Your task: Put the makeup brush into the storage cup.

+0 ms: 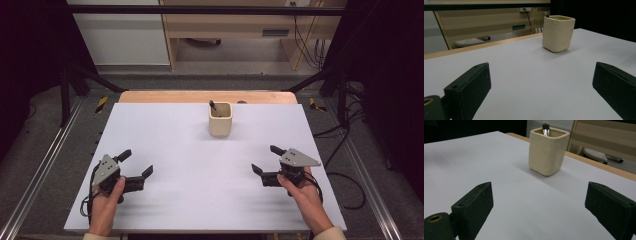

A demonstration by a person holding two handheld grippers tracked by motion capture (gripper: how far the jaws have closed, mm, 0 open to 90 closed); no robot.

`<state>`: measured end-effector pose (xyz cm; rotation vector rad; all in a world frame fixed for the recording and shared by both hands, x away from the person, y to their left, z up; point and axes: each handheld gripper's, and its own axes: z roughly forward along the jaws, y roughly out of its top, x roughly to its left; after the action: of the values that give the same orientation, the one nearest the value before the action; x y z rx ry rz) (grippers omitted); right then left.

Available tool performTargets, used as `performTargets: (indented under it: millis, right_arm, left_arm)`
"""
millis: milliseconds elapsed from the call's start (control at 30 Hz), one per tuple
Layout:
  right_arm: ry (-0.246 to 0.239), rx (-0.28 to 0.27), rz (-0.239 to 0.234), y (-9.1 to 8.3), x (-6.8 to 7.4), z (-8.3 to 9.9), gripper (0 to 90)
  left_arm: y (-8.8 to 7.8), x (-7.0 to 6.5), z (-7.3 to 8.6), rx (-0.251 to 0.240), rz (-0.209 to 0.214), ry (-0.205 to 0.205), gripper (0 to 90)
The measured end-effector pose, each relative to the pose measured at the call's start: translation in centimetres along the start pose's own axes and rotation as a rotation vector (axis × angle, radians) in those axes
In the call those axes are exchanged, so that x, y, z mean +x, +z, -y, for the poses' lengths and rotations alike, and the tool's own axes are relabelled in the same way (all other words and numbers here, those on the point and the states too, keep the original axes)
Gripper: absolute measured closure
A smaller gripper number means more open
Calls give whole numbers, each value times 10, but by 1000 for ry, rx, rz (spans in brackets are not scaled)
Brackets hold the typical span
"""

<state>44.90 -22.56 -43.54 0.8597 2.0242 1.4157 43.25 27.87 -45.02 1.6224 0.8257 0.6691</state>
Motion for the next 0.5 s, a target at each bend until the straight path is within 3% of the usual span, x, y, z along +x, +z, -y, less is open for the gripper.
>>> performTargets:
  millis: [500]
  right_arm:
    - [-5,12,-4,-19,-6,17,70]
  left_arm:
    - [-10,0,-4,-19,47,19,13]
